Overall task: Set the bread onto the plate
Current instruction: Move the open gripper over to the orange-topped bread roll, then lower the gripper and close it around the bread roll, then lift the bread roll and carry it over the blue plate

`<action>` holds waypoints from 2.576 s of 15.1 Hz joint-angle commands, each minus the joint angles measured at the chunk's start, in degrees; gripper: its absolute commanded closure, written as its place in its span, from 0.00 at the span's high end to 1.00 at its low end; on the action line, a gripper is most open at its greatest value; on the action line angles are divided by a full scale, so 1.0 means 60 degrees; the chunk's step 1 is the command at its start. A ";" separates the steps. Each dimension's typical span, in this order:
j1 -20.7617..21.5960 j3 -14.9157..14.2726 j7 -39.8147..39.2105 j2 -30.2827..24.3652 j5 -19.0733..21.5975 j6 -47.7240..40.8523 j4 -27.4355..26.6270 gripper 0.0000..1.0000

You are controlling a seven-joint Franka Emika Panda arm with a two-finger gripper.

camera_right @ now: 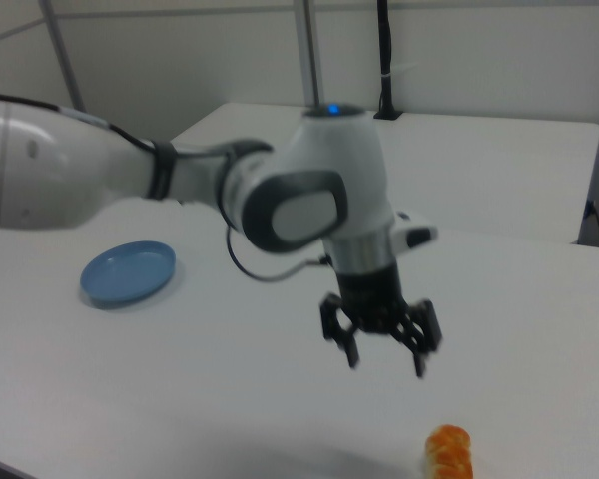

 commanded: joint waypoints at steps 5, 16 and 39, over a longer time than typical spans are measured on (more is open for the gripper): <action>-0.0924 -0.0286 -0.1827 0.1846 -0.0112 0.2248 -0.0277 1.00; -0.1101 0.0081 -0.1903 0.2464 0.0064 0.2587 -0.0248 0.07; 0.2750 0.6233 1.0295 0.1376 0.0050 -0.2076 0.2667 0.12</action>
